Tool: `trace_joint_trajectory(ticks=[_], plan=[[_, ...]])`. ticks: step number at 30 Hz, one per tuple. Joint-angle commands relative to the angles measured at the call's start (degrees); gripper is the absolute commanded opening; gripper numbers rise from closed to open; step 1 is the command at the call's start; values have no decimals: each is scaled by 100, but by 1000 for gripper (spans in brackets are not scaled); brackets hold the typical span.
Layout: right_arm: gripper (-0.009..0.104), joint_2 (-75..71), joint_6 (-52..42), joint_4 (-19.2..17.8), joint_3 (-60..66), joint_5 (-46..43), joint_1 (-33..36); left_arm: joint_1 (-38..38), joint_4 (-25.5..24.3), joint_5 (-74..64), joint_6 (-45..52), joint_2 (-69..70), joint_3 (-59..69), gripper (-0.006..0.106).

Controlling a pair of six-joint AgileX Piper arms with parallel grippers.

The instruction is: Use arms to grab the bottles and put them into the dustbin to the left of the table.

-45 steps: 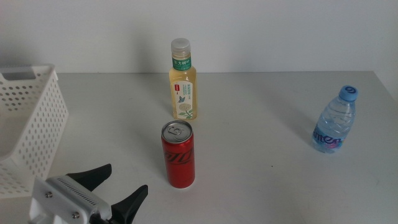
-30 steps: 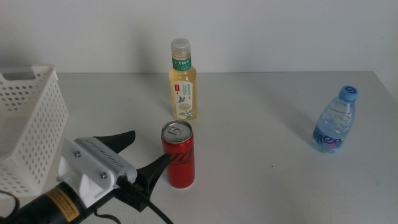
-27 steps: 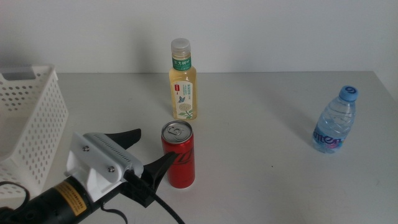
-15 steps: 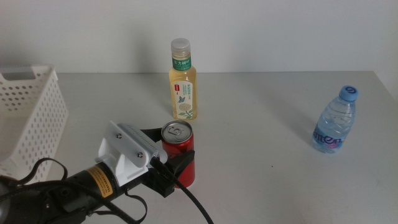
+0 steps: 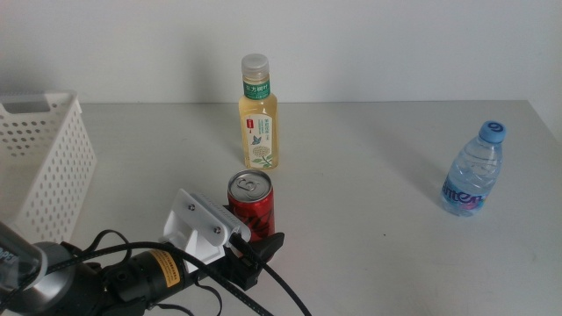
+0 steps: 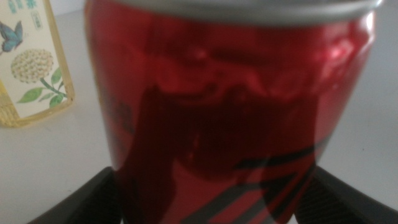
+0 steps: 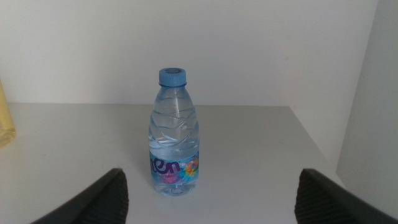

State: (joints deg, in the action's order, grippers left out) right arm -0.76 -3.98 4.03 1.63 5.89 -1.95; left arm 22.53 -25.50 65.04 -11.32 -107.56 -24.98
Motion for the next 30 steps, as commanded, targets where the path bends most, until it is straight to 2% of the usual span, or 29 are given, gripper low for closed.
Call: trace_joint_trajectory(ticks=[1, 20, 26, 30], plan=[[94, -124, -49, -68, -57, -474, -31, 30, 68, 1030, -76, 71, -144, 93], [94, -124, -49, -68, -57, -474, -31, 30, 74, 960, -17, -112, -548, 92], [94, -124, -49, -68, -57, -474, -31, 30, -14, 1024, 4, -112, -548, 66], [94, -124, -49, -68, -57, -474, -31, 30, -53, 1024, -13, -112, -548, 37]])
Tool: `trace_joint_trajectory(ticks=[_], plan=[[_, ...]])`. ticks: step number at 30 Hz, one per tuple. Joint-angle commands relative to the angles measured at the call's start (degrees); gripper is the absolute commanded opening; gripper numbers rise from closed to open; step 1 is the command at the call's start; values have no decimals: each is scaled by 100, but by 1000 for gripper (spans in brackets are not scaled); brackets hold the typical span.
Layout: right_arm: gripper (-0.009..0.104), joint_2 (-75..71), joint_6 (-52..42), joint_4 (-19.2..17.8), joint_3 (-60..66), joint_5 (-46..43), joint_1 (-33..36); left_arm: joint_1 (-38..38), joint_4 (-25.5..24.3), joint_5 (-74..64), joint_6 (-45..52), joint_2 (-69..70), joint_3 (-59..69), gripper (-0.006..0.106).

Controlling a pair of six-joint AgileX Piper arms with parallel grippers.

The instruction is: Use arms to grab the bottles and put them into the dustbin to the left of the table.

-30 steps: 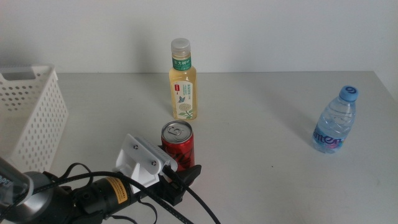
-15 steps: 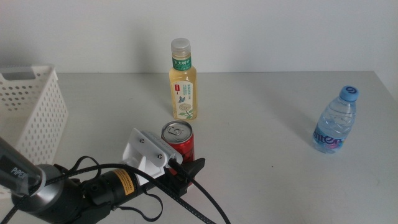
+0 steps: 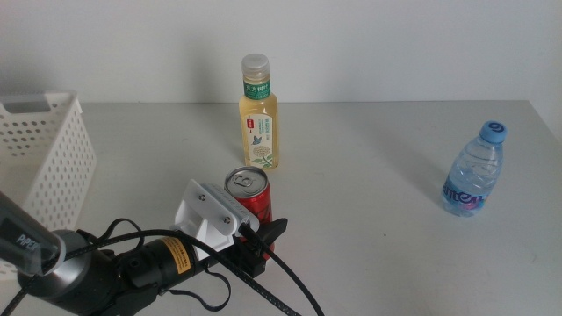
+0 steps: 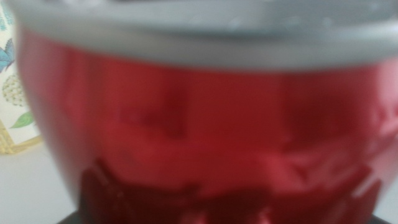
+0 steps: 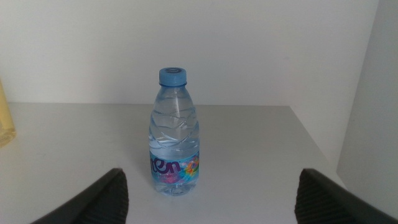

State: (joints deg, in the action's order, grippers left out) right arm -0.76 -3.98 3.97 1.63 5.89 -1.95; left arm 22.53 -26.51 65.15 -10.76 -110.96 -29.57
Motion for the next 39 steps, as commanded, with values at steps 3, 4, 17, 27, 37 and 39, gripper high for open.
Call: trace_joint_trajectory(ticks=[3, 4, 17, 27, 37, 39], plan=[[94, -124, -49, -62, -57, -474, -31, 30, 23, 1012, -469, 228, -88, 6], [94, -124, -49, -62, -57, -474, -31, 30, 23, 1012, -618, 228, -88, 0], [94, -124, -49, -67, -57, -474, -31, 30, -127, -739, -1189, 1220, -121, -2], [94, -124, -49, -62, -57, -474, -31, 30, -1570, -3821, -3042, 2637, -1106, -2], [94, -124, -49, -62, -57, -474, -31, 30, -4945, -5185, -6614, 3076, -2341, -2], [94, -124, -49, -62, -57, -474, -31, 30, -5343, -5185, -6961, 3076, -2442, -2]])
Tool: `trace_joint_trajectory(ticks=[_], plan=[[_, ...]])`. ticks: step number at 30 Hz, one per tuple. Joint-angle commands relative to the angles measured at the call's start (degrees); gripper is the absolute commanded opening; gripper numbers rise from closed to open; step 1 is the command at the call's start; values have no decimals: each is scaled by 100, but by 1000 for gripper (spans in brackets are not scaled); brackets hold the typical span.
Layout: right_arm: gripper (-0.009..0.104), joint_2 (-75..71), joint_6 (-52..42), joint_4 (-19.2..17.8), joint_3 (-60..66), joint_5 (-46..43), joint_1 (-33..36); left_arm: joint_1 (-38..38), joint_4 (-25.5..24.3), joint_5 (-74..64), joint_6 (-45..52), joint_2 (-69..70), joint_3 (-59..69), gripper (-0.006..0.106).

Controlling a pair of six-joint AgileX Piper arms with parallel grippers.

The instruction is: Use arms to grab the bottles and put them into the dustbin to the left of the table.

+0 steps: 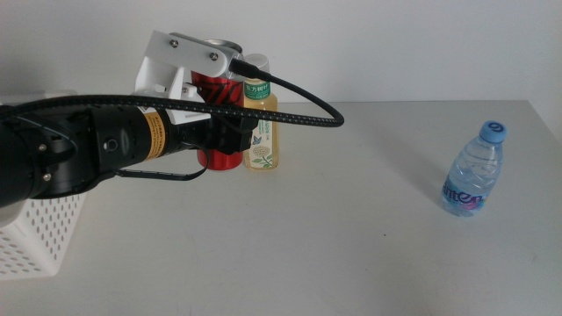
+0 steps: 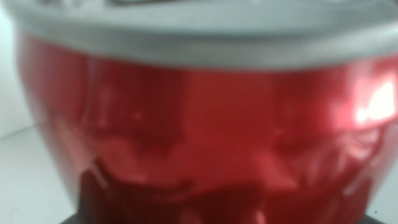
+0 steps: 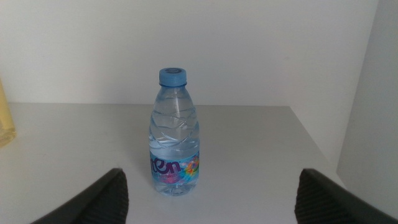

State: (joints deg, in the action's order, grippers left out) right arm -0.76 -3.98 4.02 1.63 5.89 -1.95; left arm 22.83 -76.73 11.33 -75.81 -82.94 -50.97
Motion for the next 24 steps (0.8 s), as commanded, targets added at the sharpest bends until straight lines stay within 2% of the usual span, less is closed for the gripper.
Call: trace_joint_trajectory(ticks=[1, 6, 16, 19, 24], plan=[[94, -124, -49, -67, -57, -474, -31, 0, -473, 198, -593, 273, -347, -2], [94, -124, -49, -67, -57, -474, -31, -76, -454, 198, -777, 292, -467, -1], [94, -124, -49, -67, -57, -474, -31, -76, -392, -33, -27, 294, -521, -1], [94, -124, -49, -67, -57, -474, -31, -122, 5, -33, 161, 294, -521, -1], [94, -124, -49, -67, -57, -474, -31, -259, 899, -42, 1131, 294, -521, -1]])
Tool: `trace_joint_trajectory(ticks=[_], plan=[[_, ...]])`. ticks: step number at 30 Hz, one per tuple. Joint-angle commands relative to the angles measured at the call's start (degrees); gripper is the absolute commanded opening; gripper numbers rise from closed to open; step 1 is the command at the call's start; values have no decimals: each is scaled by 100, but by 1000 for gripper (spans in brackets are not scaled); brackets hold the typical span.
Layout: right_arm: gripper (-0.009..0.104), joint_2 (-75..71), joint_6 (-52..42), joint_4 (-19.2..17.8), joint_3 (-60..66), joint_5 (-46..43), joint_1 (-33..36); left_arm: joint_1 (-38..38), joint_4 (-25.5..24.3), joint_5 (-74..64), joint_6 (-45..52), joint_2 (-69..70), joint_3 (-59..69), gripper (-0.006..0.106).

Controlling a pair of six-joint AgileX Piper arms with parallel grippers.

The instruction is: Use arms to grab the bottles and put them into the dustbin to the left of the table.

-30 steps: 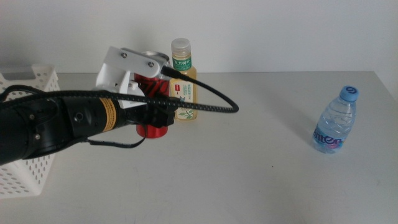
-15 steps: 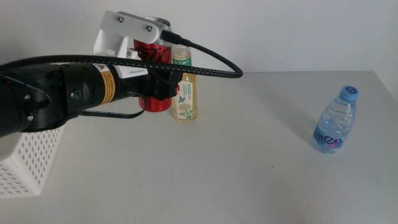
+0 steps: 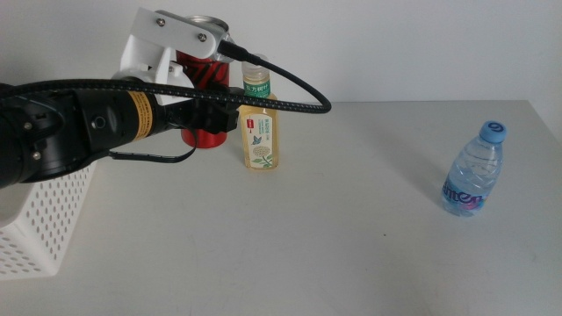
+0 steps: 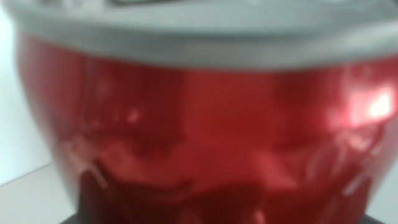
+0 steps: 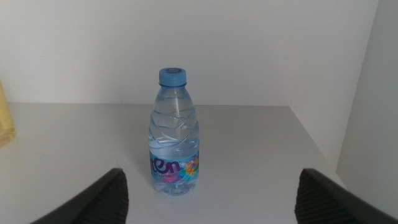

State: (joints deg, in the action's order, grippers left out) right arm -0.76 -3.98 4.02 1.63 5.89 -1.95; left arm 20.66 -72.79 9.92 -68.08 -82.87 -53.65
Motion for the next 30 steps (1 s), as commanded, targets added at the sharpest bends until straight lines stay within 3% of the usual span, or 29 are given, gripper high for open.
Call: trace_joint_trajectory(ticks=[1, 7, 11, 16, 21, 23, 27, 30], plan=[[94, -124, -49, -67, -57, -474, -31, -65, 644, 98, 511, 287, -252, -1], [94, -124, -49, -67, -57, -474, -31, -79, 1543, -206, 1519, 287, -258, -1], [94, -124, -49, -67, -57, -474, -31, -125, 2459, -947, 2231, 287, -456, -1], [94, -124, -49, -67, -57, -474, -31, -336, 4055, -1606, 3140, 306, -879, -1], [94, -124, -49, -67, -57, -474, -31, -702, 5789, -3219, 5401, 241, -1432, -1], [94, -124, -49, -67, -57, -474, -31, -883, 6227, -3748, 6110, 185, -1682, -1], [94, -124, -49, -67, -57, -474, -31, -1358, 6774, -4645, 6640, 66, -2208, -1], [94, -124, -49, -72, -57, -474, -31, -1735, 6820, -5355, 6687, -55, -2669, -1]])
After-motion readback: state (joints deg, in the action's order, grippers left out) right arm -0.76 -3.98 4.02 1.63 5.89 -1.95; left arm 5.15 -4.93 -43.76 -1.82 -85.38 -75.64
